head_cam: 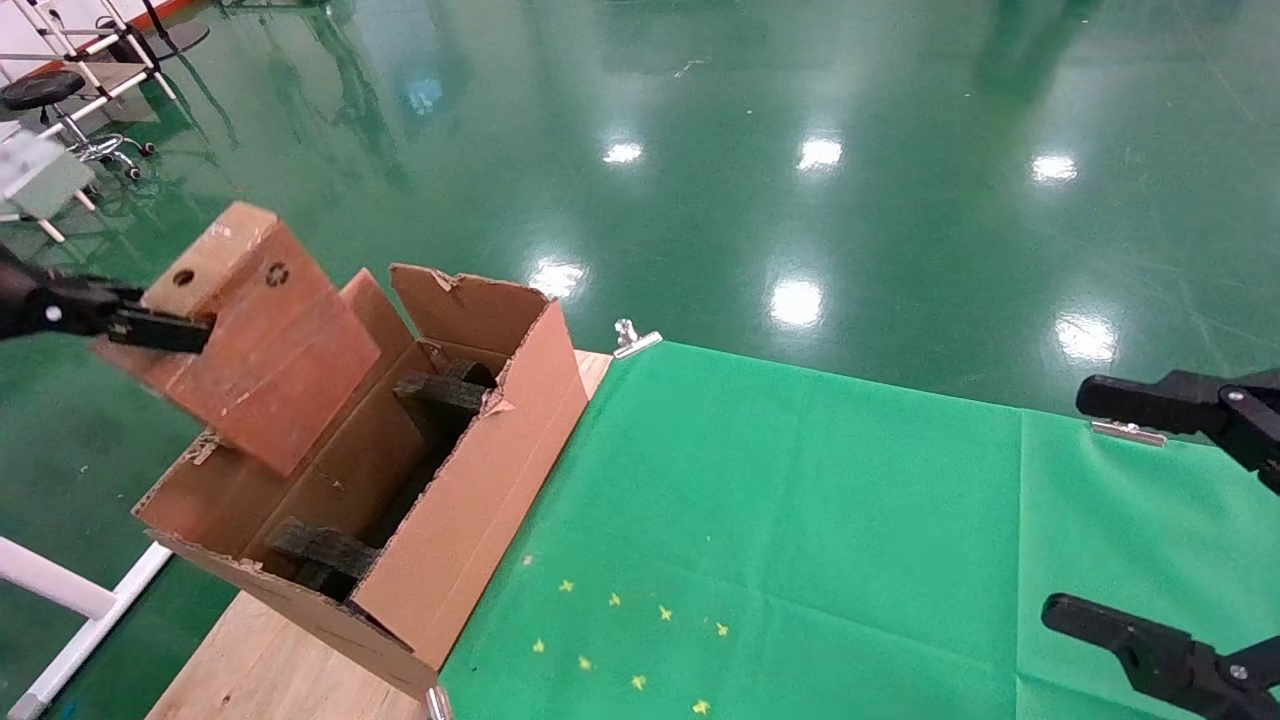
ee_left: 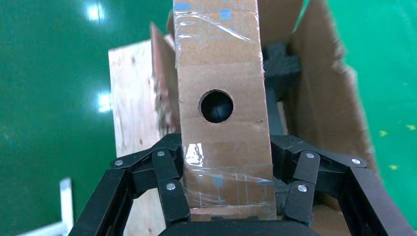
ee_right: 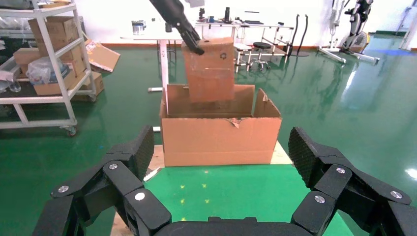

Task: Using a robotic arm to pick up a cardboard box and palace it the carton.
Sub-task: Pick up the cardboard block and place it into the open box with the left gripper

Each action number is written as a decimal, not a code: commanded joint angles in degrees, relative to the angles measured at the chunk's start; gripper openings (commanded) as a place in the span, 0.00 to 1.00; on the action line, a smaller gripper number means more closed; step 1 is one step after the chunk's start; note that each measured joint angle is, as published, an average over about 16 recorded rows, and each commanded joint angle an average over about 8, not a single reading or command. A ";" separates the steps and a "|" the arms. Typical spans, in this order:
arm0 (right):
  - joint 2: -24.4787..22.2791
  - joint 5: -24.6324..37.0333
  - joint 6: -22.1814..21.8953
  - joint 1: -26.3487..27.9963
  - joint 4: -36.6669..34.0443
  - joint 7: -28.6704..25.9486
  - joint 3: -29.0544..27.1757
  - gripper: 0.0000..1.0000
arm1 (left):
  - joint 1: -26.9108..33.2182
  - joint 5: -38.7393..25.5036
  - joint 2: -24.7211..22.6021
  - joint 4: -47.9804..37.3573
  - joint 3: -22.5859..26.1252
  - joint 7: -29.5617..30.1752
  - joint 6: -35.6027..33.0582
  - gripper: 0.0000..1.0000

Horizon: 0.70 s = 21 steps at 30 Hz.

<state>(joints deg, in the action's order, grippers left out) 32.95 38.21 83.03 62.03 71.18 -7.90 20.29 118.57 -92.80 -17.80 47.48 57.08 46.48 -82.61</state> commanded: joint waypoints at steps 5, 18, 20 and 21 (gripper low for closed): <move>0.00 0.00 0.00 0.00 0.00 0.00 0.00 1.00 | -4.63 2.19 -0.20 -6.75 0.61 -3.44 4.82 0.00; 0.00 0.00 0.00 0.00 0.00 0.00 0.00 1.00 | -11.10 5.35 -4.90 -19.37 1.07 -10.32 11.56 0.00; 0.00 0.00 0.00 0.00 0.00 0.00 0.00 1.00 | -11.83 5.63 -5.73 -21.31 1.06 -11.17 12.47 0.00; 0.00 0.00 0.00 0.00 0.00 0.00 0.00 1.00 | -12.17 5.77 -6.14 -22.24 1.05 -11.57 12.89 0.00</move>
<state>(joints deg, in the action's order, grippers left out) 32.95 38.20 83.03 62.03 71.18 -7.90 20.29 106.44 -87.07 -23.97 25.30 58.13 34.98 -69.84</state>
